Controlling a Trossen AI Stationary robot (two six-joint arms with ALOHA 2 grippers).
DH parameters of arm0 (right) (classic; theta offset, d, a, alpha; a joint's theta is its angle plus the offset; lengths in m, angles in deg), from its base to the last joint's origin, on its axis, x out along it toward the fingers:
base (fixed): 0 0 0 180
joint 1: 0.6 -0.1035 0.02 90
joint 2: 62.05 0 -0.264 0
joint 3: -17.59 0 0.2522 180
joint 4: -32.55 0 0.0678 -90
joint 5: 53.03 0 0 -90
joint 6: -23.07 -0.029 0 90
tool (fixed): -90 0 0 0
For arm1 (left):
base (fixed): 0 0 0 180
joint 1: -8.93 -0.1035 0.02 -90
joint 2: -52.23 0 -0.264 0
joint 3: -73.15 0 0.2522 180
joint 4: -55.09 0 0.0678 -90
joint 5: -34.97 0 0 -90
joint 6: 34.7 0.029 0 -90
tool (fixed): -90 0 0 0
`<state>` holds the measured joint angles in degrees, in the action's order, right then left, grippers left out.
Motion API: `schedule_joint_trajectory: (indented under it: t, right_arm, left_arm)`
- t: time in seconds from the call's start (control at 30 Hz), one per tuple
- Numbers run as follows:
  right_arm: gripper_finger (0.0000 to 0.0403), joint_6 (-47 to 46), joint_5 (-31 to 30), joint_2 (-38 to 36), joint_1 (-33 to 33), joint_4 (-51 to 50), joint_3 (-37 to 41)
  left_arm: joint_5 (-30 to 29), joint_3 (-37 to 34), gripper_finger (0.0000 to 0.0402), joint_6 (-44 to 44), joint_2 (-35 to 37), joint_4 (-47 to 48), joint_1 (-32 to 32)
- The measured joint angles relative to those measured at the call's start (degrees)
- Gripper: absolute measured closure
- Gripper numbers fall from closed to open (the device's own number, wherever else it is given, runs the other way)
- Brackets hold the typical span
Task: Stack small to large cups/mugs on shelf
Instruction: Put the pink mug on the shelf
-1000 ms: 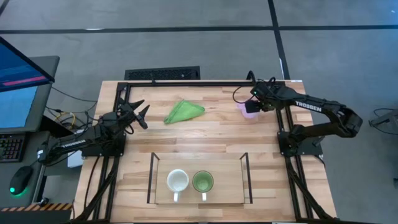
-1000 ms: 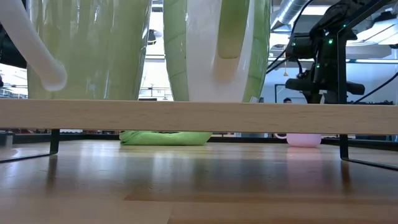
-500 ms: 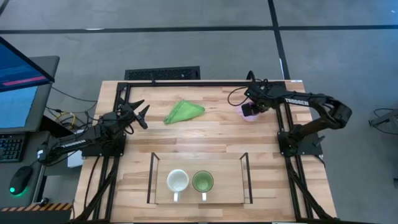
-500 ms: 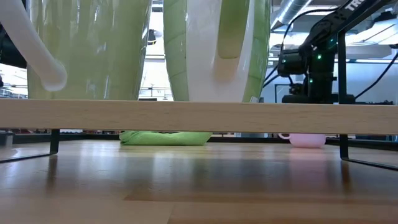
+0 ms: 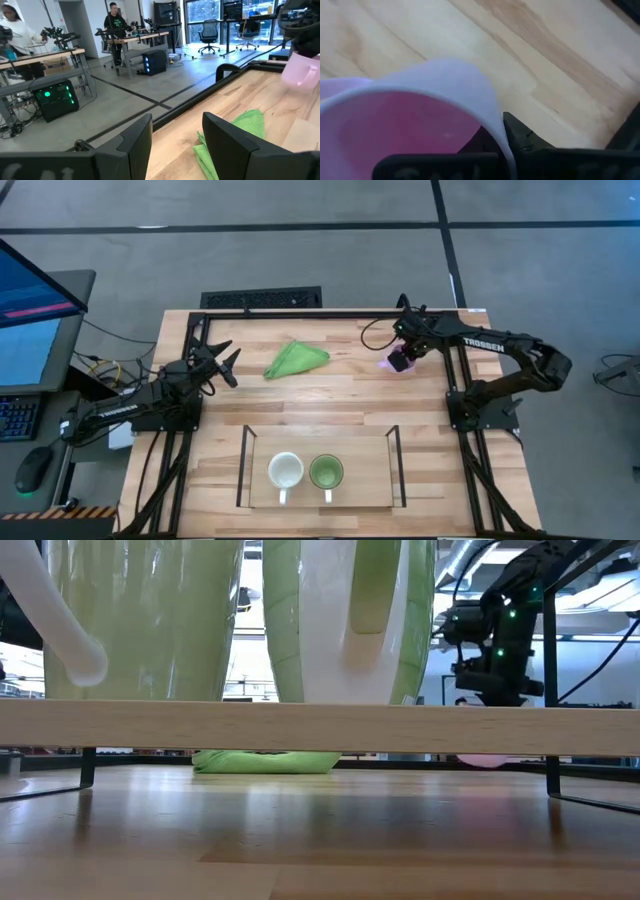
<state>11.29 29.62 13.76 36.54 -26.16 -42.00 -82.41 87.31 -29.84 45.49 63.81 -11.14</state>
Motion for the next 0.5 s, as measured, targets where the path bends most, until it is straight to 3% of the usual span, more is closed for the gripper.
schedule_joint_trajectory:
  t: [0.5]
  right_arm:
    - [0.0388,4.71,-0.15,0.04,-10.29,-8.97,-13.25]
  left_arm:
    - [0.00,0.00,0.0235,0.02,0.00,0.00,0.02]
